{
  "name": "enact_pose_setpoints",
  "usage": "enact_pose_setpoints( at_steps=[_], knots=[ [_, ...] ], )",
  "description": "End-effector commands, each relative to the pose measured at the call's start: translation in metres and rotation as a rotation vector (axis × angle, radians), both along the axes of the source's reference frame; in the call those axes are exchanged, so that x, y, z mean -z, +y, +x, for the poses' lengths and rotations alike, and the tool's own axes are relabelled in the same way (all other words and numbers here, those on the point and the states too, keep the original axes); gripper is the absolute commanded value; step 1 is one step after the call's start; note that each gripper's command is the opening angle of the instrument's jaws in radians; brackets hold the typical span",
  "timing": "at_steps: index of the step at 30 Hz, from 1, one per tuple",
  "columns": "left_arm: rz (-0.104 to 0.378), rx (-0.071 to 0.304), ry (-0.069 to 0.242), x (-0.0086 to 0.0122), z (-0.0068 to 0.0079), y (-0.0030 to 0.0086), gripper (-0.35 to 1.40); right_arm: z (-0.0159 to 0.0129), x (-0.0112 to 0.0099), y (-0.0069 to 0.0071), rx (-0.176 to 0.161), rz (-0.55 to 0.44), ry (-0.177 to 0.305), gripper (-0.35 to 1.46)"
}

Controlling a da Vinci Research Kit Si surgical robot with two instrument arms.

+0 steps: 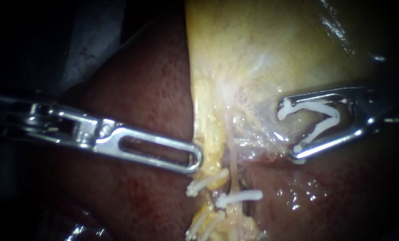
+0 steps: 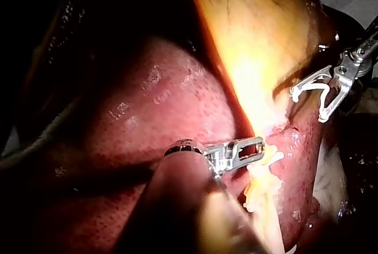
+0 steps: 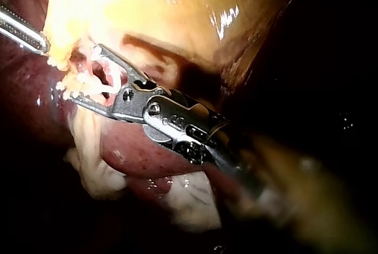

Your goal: Clipping second clip right tube

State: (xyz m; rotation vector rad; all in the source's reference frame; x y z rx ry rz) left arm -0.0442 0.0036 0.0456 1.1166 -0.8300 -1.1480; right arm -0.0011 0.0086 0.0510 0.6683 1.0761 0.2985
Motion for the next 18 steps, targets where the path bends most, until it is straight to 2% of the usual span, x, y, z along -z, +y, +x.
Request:
enact_pose_setpoints(
  at_steps=[1,10,18],
  knots=[
    [0.004,0.007,0.000,0.0005,0.0004,0.0003,-0.35,0.0001,-0.0001,-0.0001,0.000,-0.001,0.000,0.60],
    [0.013,0.030,0.004,0.0034,0.0034,0.0023,-0.35,0.0008,-0.0007,-0.0011,0.003,-0.005,0.001,0.60],
    [0.016,0.035,0.005,0.0041,0.0040,0.0028,-0.35,0.0018,-0.0013,-0.0022,0.018,0.019,0.001,0.59]
  ],
)
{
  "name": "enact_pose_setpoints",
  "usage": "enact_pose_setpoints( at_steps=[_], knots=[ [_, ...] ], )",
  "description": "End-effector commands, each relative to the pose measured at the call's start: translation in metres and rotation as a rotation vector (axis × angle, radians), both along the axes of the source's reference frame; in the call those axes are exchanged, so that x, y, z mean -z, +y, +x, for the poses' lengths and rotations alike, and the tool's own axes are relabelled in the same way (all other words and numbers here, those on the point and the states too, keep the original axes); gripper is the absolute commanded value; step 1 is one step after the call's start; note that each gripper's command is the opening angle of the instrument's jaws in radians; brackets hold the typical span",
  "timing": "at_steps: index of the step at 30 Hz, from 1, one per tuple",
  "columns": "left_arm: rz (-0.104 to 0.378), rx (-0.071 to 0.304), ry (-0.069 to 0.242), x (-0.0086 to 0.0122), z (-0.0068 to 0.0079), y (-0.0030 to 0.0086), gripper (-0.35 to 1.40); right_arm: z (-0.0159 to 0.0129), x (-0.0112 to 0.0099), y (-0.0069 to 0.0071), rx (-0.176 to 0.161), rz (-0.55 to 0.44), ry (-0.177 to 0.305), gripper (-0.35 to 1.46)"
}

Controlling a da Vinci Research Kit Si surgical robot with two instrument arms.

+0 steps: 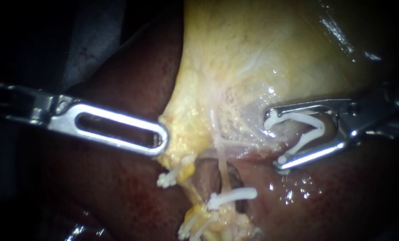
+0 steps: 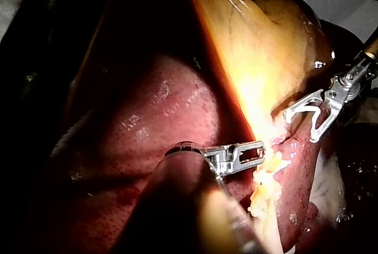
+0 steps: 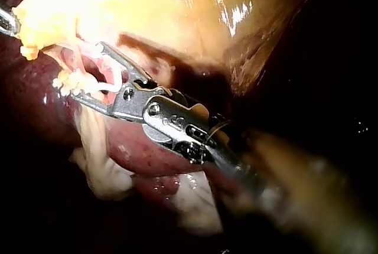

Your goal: Clipping second clip right tube

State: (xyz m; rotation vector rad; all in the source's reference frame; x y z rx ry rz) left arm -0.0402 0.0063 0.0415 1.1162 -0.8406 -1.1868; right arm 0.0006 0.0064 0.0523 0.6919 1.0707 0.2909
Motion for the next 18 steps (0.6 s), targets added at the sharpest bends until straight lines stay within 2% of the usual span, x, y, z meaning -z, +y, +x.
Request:
enact_pose_setpoints(
  at_steps=[1,10,18],
  knots=[
    [0.000,0.000,0.000,0.0000,0.0000,0.0000,-0.35,0.0002,-0.0001,-0.0002,0.001,0.009,-0.002,0.58],
    [0.000,0.003,0.002,0.0002,0.0001,0.0000,-0.35,0.0018,-0.0023,-0.0031,0.024,0.049,-0.006,0.58],
    [0.000,0.004,0.002,0.0003,0.0000,-0.0001,-0.35,0.0029,-0.0047,-0.0054,0.027,0.074,-0.018,0.58]
  ],
)
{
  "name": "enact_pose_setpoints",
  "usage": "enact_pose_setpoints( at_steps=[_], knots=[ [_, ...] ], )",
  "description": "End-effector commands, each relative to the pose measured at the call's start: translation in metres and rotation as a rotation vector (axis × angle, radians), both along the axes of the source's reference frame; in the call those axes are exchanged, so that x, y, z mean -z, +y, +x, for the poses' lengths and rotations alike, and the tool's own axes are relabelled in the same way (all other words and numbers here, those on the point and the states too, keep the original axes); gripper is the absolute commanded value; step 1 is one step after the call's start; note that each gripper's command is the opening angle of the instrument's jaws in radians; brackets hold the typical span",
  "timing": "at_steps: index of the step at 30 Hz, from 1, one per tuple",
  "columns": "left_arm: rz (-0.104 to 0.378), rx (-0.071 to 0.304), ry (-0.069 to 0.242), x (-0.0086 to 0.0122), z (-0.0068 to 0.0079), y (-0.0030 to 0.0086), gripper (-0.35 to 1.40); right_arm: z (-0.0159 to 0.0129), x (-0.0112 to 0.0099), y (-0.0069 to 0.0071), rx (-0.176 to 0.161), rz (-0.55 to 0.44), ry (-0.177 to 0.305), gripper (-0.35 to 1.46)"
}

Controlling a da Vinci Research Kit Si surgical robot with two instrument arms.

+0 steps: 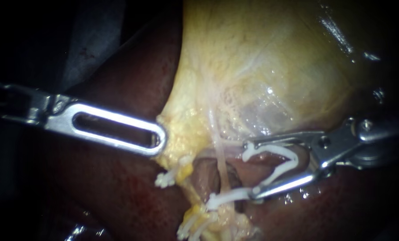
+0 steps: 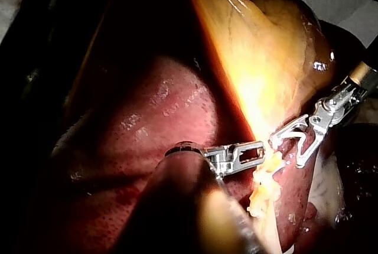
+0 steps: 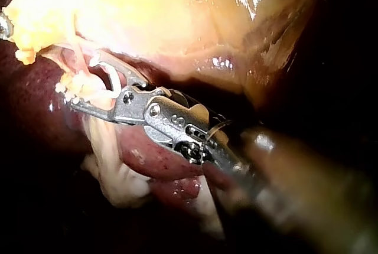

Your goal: Clipping second clip right tube

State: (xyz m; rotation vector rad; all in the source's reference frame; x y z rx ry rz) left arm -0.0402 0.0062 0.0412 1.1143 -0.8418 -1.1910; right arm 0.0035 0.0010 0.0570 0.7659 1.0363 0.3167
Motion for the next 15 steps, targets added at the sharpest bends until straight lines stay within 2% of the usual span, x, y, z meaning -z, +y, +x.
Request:
enact_pose_setpoints(
  at_steps=[1,15],
  knots=[
    [0.000,0.000,0.001,0.0000,0.0000,0.0000,-0.35,0.0002,-0.0004,-0.0003,0.006,-0.001,0.002,0.58],
    [0.000,0.004,-0.001,0.0004,-0.0002,-0.0003,-0.35,0.0021,-0.0033,-0.0023,0.015,0.016,-0.007,0.58]
  ],
)
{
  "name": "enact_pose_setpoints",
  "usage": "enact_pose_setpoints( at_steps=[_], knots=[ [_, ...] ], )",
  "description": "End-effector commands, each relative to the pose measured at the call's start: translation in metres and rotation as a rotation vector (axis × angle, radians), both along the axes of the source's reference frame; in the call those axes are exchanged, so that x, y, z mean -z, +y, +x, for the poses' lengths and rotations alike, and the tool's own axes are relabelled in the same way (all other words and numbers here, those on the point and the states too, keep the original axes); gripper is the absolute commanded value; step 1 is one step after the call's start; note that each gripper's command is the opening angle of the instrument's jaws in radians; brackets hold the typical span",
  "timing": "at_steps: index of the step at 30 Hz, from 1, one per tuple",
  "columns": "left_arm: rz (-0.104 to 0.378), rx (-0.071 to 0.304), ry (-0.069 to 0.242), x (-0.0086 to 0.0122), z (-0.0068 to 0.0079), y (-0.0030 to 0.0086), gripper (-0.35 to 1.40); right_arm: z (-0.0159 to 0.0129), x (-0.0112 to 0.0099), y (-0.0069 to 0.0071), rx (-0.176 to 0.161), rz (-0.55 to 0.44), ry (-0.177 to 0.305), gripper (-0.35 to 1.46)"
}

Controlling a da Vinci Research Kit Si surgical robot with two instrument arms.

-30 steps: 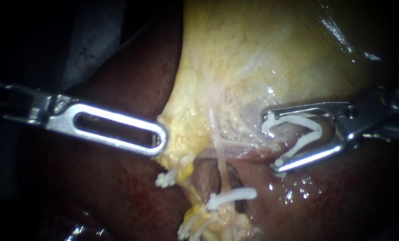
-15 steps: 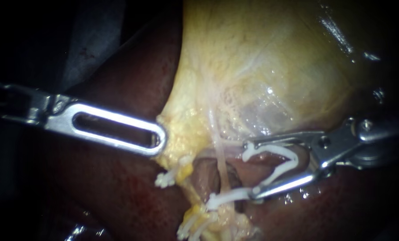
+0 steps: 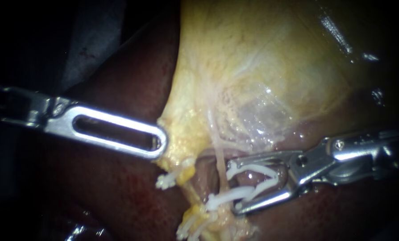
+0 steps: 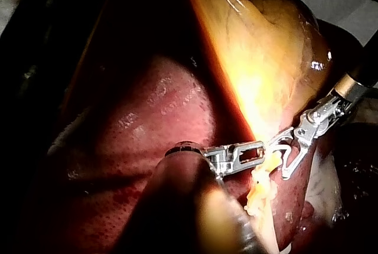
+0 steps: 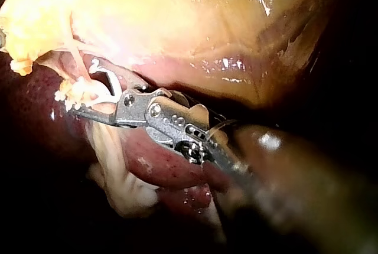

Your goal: Clipping second clip right tube

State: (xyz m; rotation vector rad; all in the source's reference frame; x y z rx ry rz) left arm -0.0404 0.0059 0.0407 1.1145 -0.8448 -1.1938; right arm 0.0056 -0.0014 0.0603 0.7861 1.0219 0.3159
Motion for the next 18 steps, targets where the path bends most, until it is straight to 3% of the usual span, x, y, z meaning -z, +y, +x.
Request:
enact_pose_setpoints(
  at_steps=[1,18],
  knots=[
    [0.000,0.000,0.000,0.0000,0.0000,0.0000,-0.35,0.0002,-0.0001,0.0000,0.002,0.000,0.001,0.58],
    [0.000,0.001,0.001,0.0001,-0.0001,-0.0001,-0.35,0.0027,-0.0004,0.0002,-0.005,0.012,-0.008,0.55]
  ],
)
